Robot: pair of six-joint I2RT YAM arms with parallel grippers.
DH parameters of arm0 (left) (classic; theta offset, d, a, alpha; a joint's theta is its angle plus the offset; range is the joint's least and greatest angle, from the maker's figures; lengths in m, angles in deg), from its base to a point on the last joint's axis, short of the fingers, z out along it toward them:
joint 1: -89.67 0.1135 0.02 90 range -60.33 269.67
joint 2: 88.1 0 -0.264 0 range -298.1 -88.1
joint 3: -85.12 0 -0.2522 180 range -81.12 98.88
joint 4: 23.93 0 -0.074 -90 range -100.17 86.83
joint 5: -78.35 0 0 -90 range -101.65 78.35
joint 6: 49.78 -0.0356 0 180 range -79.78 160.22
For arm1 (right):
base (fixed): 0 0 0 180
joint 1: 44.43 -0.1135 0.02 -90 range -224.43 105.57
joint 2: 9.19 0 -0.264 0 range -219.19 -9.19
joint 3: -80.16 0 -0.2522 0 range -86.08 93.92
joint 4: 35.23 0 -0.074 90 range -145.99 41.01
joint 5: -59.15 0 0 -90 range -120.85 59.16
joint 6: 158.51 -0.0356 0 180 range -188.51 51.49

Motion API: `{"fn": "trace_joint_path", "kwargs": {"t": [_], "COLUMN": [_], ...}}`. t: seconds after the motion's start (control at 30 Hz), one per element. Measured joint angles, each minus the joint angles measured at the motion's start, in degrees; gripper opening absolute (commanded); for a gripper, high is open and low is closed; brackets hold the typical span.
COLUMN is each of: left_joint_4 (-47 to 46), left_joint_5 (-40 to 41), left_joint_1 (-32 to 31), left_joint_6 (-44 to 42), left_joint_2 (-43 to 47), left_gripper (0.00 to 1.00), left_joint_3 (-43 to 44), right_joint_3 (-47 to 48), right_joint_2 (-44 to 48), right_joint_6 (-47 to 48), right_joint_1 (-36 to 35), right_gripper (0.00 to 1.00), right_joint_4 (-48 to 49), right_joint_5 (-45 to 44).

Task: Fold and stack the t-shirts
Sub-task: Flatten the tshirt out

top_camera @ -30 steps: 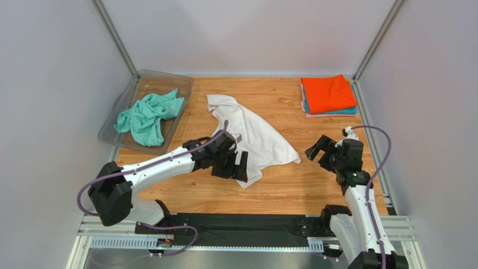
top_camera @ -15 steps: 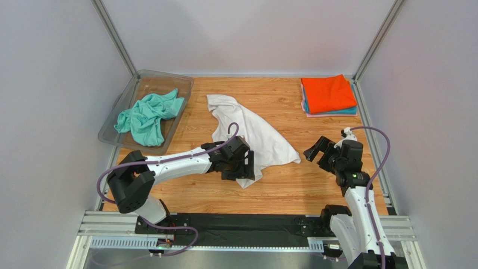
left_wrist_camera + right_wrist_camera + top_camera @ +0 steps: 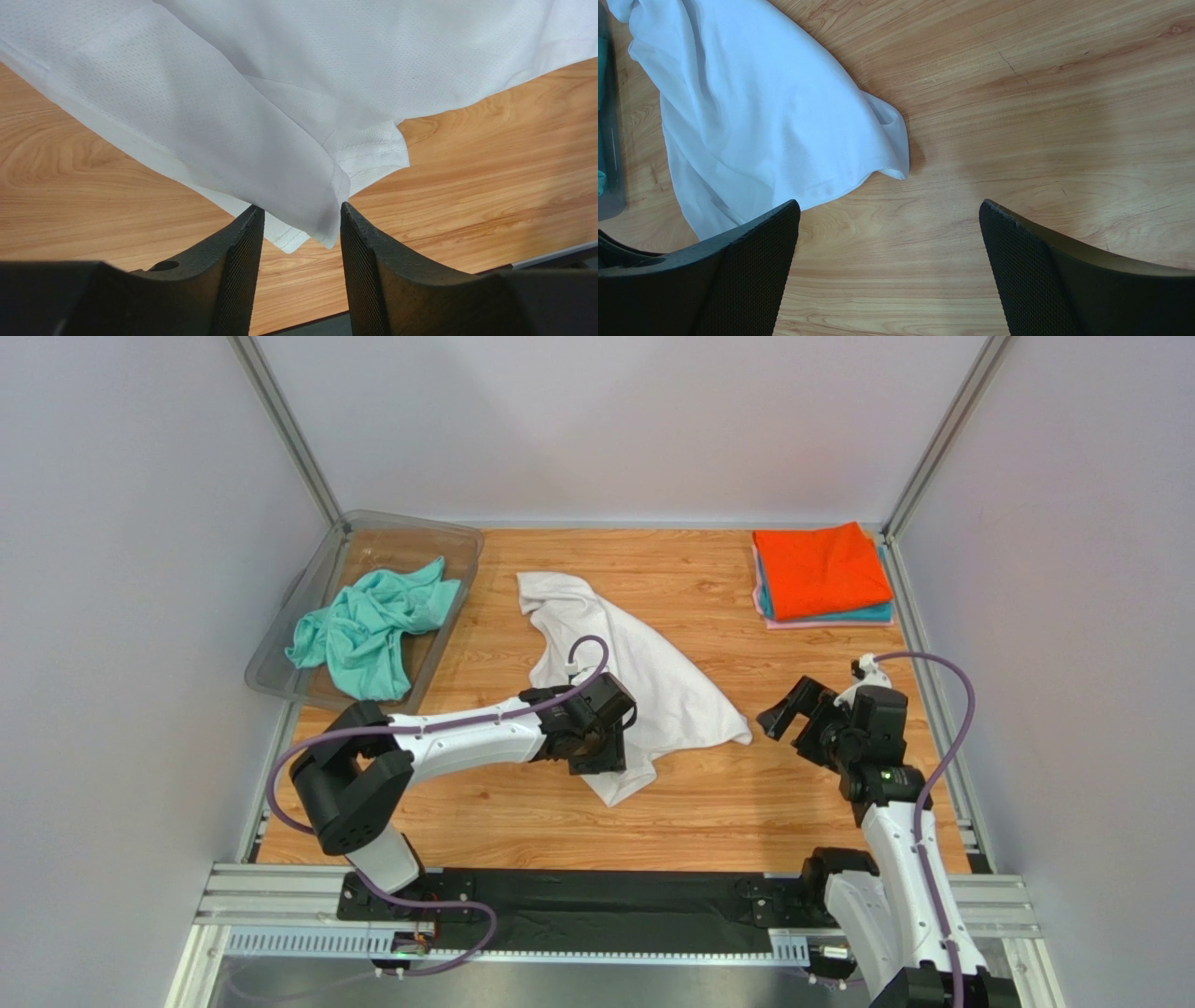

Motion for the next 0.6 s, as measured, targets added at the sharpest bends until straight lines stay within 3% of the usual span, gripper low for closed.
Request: {"fn": "trace_joint_path", "kwargs": {"t": [0.2, 0.3, 0.4, 0.5, 0.57, 0.6], "left_joint_4": [0.57, 0.55, 0.66, 0.63, 0.61, 0.63], "left_joint_5": [0.92, 1.11, 1.33, 1.22, 1.05, 0.87], "left_joint_1": [0.04, 0.04, 0.04, 0.07, 0.07, 0.07], "left_joint_6": [0.15, 0.39, 0.46, 0.57, 0.7, 0.72], "left_joint_2": [-1.14, -1.51, -2.03, -3.1, -3.72, -3.87], "left_gripper": [0.46, 0.31, 0.29, 0.17, 0.0, 0.0], "left_joint_3": [0.13, 0.13, 0.46, 0.79, 0.9, 0.92], "right_joint_3": [0.0, 0.0, 0.0, 0.0, 0.0, 0.0], "right_joint_2": [0.0, 0.0, 0.0, 0.0, 0.0, 0.0], "right_joint_6": [0.02, 0.0, 0.02, 0.02, 0.02, 0.02], "right_joint_1": [0.0, 0.0, 0.0, 0.0, 0.0, 0.0], "right_gripper": [1.0, 1.0, 1.0, 1.0, 1.0, 1.0], "right_joint_4": [0.0, 0.0, 0.0, 0.0, 0.0, 0.0], "right_joint_5": [0.31, 0.33, 0.35, 0.37, 0.37, 0.39]}}
